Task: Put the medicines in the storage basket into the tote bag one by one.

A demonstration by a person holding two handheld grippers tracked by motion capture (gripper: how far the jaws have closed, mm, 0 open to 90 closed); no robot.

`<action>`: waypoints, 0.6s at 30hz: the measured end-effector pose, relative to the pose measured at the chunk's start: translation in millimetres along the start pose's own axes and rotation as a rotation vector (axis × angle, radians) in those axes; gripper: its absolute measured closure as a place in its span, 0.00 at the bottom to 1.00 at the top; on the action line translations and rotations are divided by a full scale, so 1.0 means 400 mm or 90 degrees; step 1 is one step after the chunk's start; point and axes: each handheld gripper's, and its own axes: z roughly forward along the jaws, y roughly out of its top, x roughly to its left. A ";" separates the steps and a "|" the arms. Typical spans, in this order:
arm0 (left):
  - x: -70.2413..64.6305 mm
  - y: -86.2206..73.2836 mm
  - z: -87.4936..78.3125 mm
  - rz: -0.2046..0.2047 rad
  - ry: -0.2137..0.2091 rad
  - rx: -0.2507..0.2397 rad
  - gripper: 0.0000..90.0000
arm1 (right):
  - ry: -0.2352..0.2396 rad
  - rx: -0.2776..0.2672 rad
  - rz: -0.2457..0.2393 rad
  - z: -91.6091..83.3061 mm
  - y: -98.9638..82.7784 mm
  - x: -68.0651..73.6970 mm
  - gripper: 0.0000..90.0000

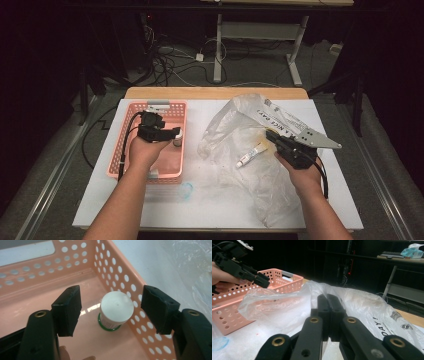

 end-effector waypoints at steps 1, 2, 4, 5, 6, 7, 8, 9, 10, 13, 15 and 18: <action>-0.001 0.002 0.006 -0.001 0.000 0.003 0.36 | 0.000 0.000 0.000 -0.001 0.000 -0.001 1.00; 0.000 0.003 0.013 -0.001 0.001 0.010 0.36 | 0.000 0.000 0.000 -0.001 0.000 -0.001 1.00; 0.007 0.005 0.027 -0.008 -0.002 0.022 0.37 | 0.000 0.000 0.002 -0.002 -0.001 -0.003 1.00; 0.011 0.006 0.033 -0.013 -0.003 0.025 0.37 | 0.000 0.002 0.002 -0.002 -0.001 -0.003 1.00; 0.011 0.006 0.033 -0.013 -0.003 0.025 0.37 | -0.001 0.002 0.002 -0.002 -0.002 -0.004 1.00; 0.016 0.009 0.042 -0.022 -0.012 0.030 0.37 | -0.002 0.001 0.003 -0.002 -0.002 -0.004 1.00; 0.016 0.009 0.042 -0.022 -0.012 0.030 0.37 | -0.003 0.001 0.004 -0.002 -0.003 -0.005 1.00; 0.017 0.013 0.050 -0.027 -0.016 0.035 0.37 | -0.003 0.000 0.005 -0.002 -0.003 -0.005 1.00; 0.017 0.016 0.054 -0.030 -0.014 0.037 0.37 | -0.003 0.000 0.005 -0.002 -0.003 -0.005 1.00; 0.023 0.018 0.060 -0.044 -0.020 0.044 0.37 | -0.003 -0.001 0.005 -0.002 -0.002 -0.006 1.00; 0.024 0.018 0.066 -0.045 -0.020 0.058 0.37 | -0.004 0.000 0.007 -0.003 -0.003 -0.007 1.00; 0.024 0.018 0.065 -0.047 -0.024 0.059 0.38 | -0.004 0.001 0.006 -0.002 -0.004 -0.008 1.00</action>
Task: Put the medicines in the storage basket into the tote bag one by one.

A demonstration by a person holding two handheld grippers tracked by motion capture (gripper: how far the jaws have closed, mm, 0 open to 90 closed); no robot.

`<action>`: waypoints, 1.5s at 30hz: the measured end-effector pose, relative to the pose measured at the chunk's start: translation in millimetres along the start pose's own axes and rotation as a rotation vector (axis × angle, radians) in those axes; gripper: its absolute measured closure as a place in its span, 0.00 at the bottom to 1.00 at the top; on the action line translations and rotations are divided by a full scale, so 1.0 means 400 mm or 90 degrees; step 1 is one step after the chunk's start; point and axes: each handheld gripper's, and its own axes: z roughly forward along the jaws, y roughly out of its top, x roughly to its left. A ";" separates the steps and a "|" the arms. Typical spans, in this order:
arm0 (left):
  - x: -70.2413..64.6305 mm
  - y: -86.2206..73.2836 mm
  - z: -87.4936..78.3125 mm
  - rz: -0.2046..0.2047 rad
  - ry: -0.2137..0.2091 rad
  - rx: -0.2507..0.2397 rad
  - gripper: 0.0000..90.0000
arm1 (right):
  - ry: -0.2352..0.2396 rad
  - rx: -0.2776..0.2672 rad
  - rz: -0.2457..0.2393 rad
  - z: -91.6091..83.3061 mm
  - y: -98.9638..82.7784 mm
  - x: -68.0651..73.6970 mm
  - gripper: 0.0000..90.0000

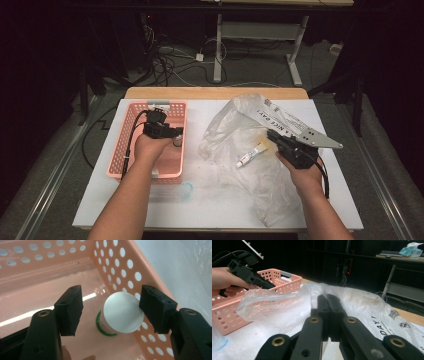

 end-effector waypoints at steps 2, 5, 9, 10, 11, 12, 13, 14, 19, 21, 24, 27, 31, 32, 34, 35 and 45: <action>0.000 0.000 -0.001 0.003 0.000 0.001 0.39 | 0.001 0.000 0.000 0.000 0.000 0.001 1.00; -0.002 0.000 -0.003 0.010 0.002 0.004 0.40 | 0.001 0.002 0.000 0.000 0.000 0.003 1.00; -0.007 -0.002 -0.006 0.032 0.010 0.002 0.42 | 0.001 0.002 0.000 0.001 -0.001 0.003 1.00; -0.007 -0.002 -0.006 0.032 0.010 0.002 0.42 | 0.001 0.002 0.000 0.000 -0.001 0.003 1.00; -0.007 -0.003 -0.010 0.046 0.009 0.007 0.42 | 0.001 0.002 -0.001 0.000 -0.001 0.002 1.00; -0.006 -0.004 -0.011 0.048 0.008 0.008 0.41 | 0.002 0.001 0.000 0.000 -0.001 0.002 1.00; -0.006 -0.004 -0.011 0.048 0.008 0.008 0.41 | 0.002 0.001 0.000 0.000 -0.001 0.001 1.00; -0.004 -0.006 -0.013 0.049 -0.006 0.018 0.41 | 0.002 0.001 0.000 0.000 -0.001 0.001 1.00; -0.006 -0.008 -0.007 0.065 0.000 0.042 0.39 | 0.004 0.005 -0.001 0.005 -0.003 0.005 1.00; -0.009 -0.010 0.001 0.073 0.013 0.052 0.39 | 0.003 0.004 -0.004 0.004 -0.002 0.006 1.00; -0.008 -0.010 0.008 0.070 0.017 0.052 0.39 | 0.002 0.004 0.000 0.002 -0.002 0.004 1.00; -0.004 -0.007 0.013 0.069 0.021 0.050 0.39 | 0.002 0.004 0.000 0.003 -0.004 0.004 1.00; 0.002 -0.005 0.025 0.054 0.022 0.050 0.39 | 0.003 0.006 -0.001 0.005 -0.005 0.004 1.00; 0.002 -0.005 0.025 0.054 0.022 0.050 0.39 | 0.002 0.006 0.000 0.005 -0.005 0.004 1.00; 0.005 -0.002 0.030 0.045 0.023 0.045 0.40 | 0.001 0.006 0.000 0.004 -0.005 0.003 1.00; 0.005 -0.002 0.030 0.045 0.023 0.045 0.40 | 0.001 0.006 0.000 0.004 -0.005 0.003 1.00; -0.006 0.004 0.043 0.054 0.038 0.051 0.54 | 0.001 0.008 0.002 0.004 -0.007 0.002 1.00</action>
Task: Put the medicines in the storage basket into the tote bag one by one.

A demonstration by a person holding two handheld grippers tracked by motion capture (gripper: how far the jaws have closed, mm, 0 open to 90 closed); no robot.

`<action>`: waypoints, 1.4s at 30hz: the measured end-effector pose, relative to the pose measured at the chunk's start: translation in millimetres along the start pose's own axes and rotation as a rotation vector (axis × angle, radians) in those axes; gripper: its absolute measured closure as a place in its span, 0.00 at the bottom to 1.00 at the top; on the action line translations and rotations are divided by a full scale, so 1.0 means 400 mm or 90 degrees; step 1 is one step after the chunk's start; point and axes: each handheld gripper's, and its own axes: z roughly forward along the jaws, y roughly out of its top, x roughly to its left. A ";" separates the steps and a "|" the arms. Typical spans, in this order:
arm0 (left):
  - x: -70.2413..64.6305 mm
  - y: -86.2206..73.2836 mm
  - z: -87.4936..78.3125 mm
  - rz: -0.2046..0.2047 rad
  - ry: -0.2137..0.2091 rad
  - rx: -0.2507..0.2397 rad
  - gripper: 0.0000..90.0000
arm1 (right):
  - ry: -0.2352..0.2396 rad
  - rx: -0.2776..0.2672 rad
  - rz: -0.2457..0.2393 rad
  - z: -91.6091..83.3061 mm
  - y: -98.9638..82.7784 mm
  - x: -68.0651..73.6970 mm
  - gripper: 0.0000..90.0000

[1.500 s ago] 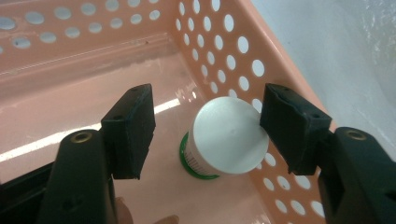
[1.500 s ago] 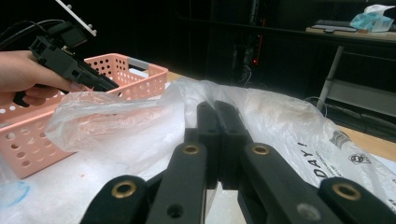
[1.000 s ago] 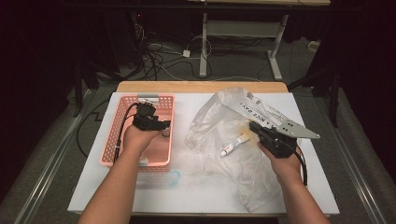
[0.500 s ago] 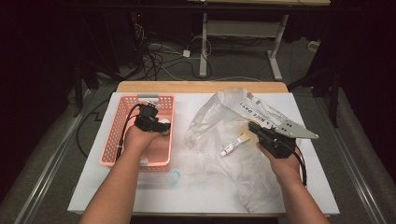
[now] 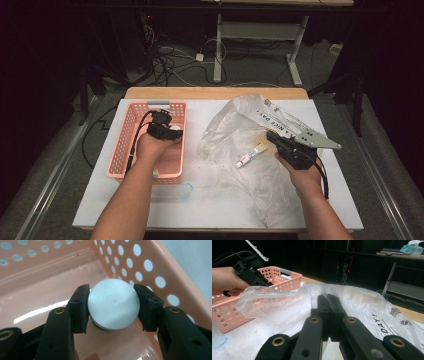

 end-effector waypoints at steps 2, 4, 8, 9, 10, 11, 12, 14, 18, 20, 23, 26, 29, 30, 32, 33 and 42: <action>-0.002 0.000 -0.001 0.006 0.005 0.002 0.54 | -0.001 0.001 -0.002 0.000 0.000 0.000 1.00; -0.004 0.001 -0.001 0.009 0.009 0.003 0.54 | 0.000 0.001 -0.003 0.000 0.000 0.000 1.00; -0.006 0.000 -0.007 0.012 0.014 0.004 0.54 | 0.000 -0.001 -0.001 -0.001 0.001 0.000 1.00; -0.006 -0.001 -0.011 0.014 0.016 0.003 0.54 | 0.000 -0.001 -0.001 -0.001 0.001 0.000 1.00; -0.008 -0.002 -0.022 0.013 0.012 -0.003 0.54 | 0.000 -0.003 -0.001 -0.002 0.001 -0.001 1.00; -0.008 -0.002 -0.022 0.013 0.012 -0.003 0.54 | 0.000 -0.002 -0.001 -0.002 0.002 -0.002 1.00; -0.010 -0.003 -0.027 0.013 0.011 -0.008 0.54 | 0.000 -0.002 0.000 -0.003 0.002 -0.001 1.00; -0.016 -0.006 -0.045 0.017 0.010 -0.018 0.54 | 0.000 -0.003 -0.001 -0.003 0.002 -0.001 1.00; -0.018 -0.011 -0.067 0.012 0.000 -0.033 0.54 | 0.000 -0.005 0.000 -0.006 0.005 0.000 1.00; -0.020 -0.022 -0.086 0.006 -0.007 -0.045 0.54 | -0.002 -0.006 -0.002 -0.007 0.006 -0.001 1.00; -0.021 -0.032 -0.097 0.004 -0.007 -0.050 0.54 | -0.002 -0.006 -0.001 -0.006 0.005 -0.001 1.00; -0.026 -0.053 -0.120 0.007 0.002 -0.059 0.54 | -0.002 -0.005 -0.003 -0.005 0.005 0.001 1.00; -0.030 -0.063 -0.133 0.015 0.011 -0.064 0.54 | 0.000 -0.005 -0.005 -0.005 0.006 0.002 1.00; -0.033 -0.068 -0.141 0.020 0.013 -0.067 0.54 | 0.000 -0.005 -0.006 -0.006 0.005 0.002 1.00; -0.035 -0.077 -0.160 0.025 0.016 -0.079 0.54 | 0.000 -0.005 -0.005 -0.005 0.006 0.002 1.00; -0.037 -0.082 -0.169 0.026 0.018 -0.086 0.54 | 0.000 -0.005 -0.005 -0.005 0.006 0.002 1.00; -0.053 -0.135 -0.236 0.038 0.021 -0.140 0.54 | -0.001 -0.002 -0.008 -0.002 0.004 0.004 1.00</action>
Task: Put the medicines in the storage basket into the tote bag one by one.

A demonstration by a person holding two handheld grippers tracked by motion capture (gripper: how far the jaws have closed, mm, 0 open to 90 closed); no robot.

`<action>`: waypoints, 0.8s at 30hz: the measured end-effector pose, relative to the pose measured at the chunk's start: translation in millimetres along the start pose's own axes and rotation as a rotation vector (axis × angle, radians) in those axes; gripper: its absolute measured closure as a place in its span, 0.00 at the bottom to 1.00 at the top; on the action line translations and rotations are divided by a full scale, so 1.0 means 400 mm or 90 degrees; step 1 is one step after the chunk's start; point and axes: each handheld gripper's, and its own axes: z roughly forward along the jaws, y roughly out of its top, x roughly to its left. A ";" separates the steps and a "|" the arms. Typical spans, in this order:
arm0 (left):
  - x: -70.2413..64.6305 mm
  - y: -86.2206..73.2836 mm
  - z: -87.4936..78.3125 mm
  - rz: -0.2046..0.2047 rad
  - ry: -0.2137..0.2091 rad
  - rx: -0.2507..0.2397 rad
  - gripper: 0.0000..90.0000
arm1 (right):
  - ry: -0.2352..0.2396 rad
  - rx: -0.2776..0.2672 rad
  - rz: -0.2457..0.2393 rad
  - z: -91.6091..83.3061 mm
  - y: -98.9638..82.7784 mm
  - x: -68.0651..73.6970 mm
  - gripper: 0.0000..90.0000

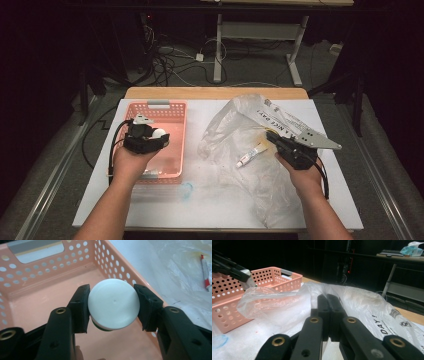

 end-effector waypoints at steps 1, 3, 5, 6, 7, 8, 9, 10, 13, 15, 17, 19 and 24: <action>-0.003 -0.005 -0.006 0.002 -0.002 -0.003 0.54 | 0.002 0.002 0.000 0.000 0.000 0.001 1.00; -0.012 -0.018 -0.017 0.007 -0.018 -0.012 0.54 | 0.001 0.002 0.000 0.002 0.000 0.004 1.00; -0.026 -0.030 -0.028 0.016 -0.025 -0.023 0.54 | 0.003 0.002 -0.002 0.002 0.000 0.005 1.00; -0.033 -0.036 -0.032 0.020 -0.026 -0.026 0.54 | 0.002 0.004 -0.001 0.002 0.001 0.007 1.00; -0.044 -0.048 -0.037 0.020 -0.026 -0.031 0.54 | 0.003 0.004 -0.003 0.003 0.000 0.007 1.00; -0.048 -0.054 -0.039 0.021 -0.024 -0.032 0.54 | 0.004 0.004 -0.004 0.005 -0.001 0.007 1.00; -0.051 -0.059 -0.040 0.022 -0.021 -0.035 0.54 | 0.006 0.007 -0.005 0.005 -0.002 0.008 1.00; -0.051 -0.059 -0.040 0.022 -0.021 -0.035 0.54 | 0.005 0.008 -0.003 0.006 -0.002 0.010 1.00; -0.057 -0.073 -0.041 0.018 -0.025 -0.044 0.54 | 0.005 0.009 -0.005 0.007 -0.002 0.011 1.00; -0.061 -0.082 -0.042 0.018 -0.029 -0.045 0.54 | 0.004 0.009 -0.005 0.006 -0.002 0.011 1.00; -0.067 -0.084 -0.039 0.034 -0.022 -0.035 0.54 | 0.005 0.009 -0.005 0.005 -0.002 0.010 1.00; -0.066 -0.088 -0.042 0.027 -0.022 -0.046 0.54 | 0.006 0.009 -0.005 0.006 -0.003 0.012 1.00; -0.079 -0.093 -0.048 0.036 -0.022 -0.050 0.54 | 0.009 0.011 -0.008 0.009 -0.003 0.014 1.00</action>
